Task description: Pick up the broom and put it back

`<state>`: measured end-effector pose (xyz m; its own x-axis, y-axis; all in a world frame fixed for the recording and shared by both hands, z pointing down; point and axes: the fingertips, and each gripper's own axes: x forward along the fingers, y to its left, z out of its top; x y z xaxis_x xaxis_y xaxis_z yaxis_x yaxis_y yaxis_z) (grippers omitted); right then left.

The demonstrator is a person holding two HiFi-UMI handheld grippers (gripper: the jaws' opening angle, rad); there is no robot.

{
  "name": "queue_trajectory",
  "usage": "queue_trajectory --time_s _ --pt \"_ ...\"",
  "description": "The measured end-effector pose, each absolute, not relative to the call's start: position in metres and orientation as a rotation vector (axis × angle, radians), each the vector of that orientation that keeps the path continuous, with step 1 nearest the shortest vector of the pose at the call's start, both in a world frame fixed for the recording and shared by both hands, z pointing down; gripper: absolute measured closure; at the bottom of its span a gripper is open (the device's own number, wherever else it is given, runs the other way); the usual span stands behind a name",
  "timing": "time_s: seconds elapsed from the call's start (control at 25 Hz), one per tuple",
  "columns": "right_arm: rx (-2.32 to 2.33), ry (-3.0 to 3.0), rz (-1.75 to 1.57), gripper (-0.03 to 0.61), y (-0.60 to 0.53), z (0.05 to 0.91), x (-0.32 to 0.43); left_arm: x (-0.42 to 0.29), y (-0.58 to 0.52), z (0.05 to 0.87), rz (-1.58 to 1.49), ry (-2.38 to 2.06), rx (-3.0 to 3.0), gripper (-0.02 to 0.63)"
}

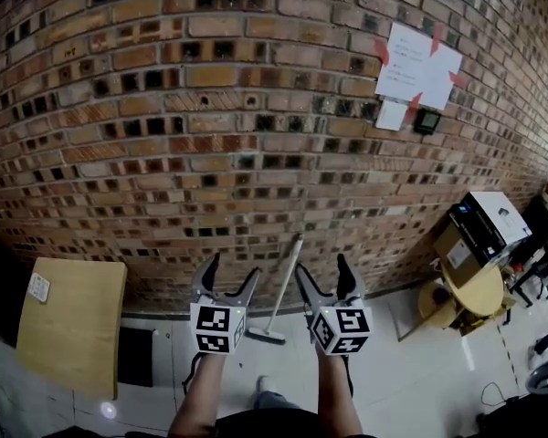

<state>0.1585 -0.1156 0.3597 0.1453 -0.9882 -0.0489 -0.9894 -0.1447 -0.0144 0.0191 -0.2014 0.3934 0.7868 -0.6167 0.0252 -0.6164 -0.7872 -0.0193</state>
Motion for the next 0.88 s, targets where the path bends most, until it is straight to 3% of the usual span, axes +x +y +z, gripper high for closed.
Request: queue_trajectory --time_s 0.2,0.44,0.88 --pt "-2.242 2.142 0.014 0.178 -0.189 0.362 0.184 0.046 -0.253 0.384 -0.039 1.132 -2.911 0.25" --pt "-2.077 2.293 -0.012 0.179 -0.254 0.364 0.176 0.03 -0.298 0.382 -0.079 1.338 -2.836 0.25" --pt "-2.072 2.29 -0.068 0.184 -0.29 0.381 0.172 0.024 -0.34 0.387 -0.111 1.312 -2.841 0.258"
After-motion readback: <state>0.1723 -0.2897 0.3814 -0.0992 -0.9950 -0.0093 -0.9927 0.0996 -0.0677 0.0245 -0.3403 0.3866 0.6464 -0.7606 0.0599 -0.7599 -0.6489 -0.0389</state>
